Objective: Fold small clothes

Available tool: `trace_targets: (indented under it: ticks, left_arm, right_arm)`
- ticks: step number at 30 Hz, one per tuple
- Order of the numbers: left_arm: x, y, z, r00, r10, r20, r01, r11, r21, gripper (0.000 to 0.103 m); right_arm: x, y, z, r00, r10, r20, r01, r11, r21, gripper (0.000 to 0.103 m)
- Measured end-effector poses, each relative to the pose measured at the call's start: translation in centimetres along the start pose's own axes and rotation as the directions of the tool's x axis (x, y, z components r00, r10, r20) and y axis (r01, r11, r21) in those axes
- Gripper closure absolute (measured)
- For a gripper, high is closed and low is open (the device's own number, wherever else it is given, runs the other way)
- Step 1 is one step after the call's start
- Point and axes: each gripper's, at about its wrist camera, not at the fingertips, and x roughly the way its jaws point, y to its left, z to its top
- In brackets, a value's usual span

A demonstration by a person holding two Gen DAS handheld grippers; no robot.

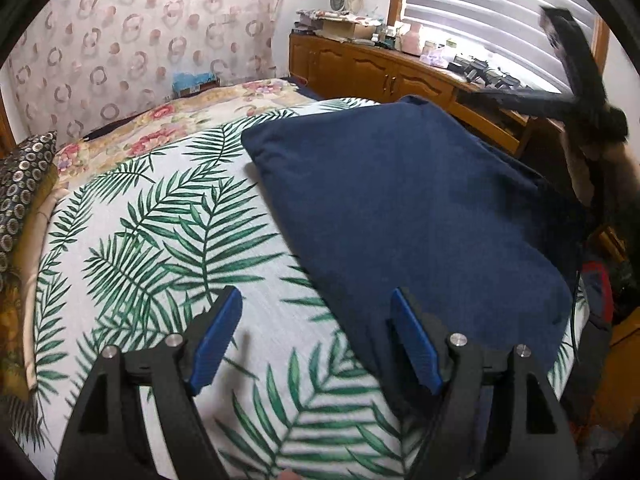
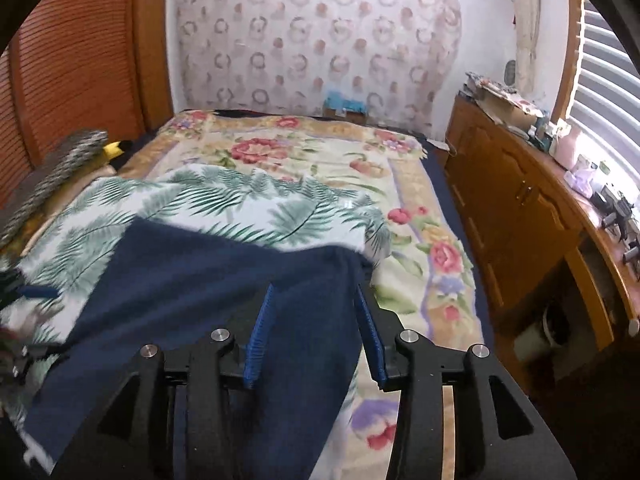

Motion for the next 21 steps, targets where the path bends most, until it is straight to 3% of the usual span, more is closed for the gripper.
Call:
trace_targets:
  ticks: [12,21]
  left_arm:
    - [-2.8,-4.2,-3.9,0.999,-0.026,-0.026,0.027,0.999,0.042,0.027]
    - [-3.3,-5.6,-6.2,0.997,-0.051,-0.05,0.053,0.998,0.034,0.027]
  right_arm:
    - [-6.7,3.5,-9.9,0.999,0.044,-0.029,-0.044,0.999,0.027,0.059]
    - [-7.2,4.7,-13.1,0.998,0.053,-0.032,-0.051,0.997,0.064,0.055]
